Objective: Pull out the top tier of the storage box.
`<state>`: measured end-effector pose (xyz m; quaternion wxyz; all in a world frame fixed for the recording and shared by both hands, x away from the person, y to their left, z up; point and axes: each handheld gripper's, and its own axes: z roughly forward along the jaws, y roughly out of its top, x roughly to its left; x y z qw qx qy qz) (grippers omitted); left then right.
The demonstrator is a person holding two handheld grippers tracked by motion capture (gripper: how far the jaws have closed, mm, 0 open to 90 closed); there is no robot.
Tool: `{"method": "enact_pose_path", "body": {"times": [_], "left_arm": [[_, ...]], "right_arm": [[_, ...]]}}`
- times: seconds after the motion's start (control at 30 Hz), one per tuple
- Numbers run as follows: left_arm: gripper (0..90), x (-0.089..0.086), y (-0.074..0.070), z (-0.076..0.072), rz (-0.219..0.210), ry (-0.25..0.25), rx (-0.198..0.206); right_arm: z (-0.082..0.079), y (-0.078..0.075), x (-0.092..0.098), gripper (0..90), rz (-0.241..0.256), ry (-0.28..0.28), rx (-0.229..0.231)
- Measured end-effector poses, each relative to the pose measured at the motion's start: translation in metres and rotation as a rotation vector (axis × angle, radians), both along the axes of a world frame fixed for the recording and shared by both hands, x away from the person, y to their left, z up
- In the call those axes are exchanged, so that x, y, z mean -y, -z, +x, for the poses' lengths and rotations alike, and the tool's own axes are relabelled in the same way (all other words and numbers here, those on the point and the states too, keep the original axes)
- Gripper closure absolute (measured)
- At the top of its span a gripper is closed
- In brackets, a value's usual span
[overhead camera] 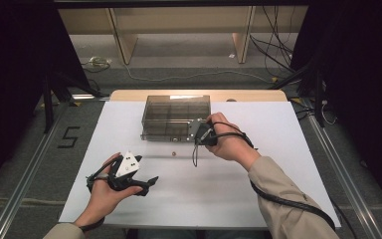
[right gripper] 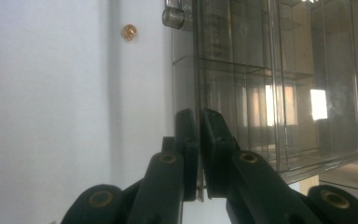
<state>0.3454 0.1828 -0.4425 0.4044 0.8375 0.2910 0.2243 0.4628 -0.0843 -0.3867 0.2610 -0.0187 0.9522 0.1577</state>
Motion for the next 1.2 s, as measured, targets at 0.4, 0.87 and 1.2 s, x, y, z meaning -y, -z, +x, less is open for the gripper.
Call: {"method": "enact_pose_path", "body": {"times": [0.4,0.87,1.2], "left_arm": [[13.5,-0.0001,-0.0002,-0.0001,0.003,-0.002,0.003],[13.7,0.0,-0.0001,-0.0001,0.002,-0.002,0.002],[13.8,0.0,-0.0001,-0.0001,0.003,-0.003,0.001]], "right_arm": [[-0.0023,-0.0022,0.0008,87.1,0.015,-0.007,-0.05],[-0.0063,-0.0029,0.0007,87.5,0.022,-0.004,-0.088],[-0.0092,-0.0025,0.0009,87.7,0.028,-0.007,-0.098]]}}
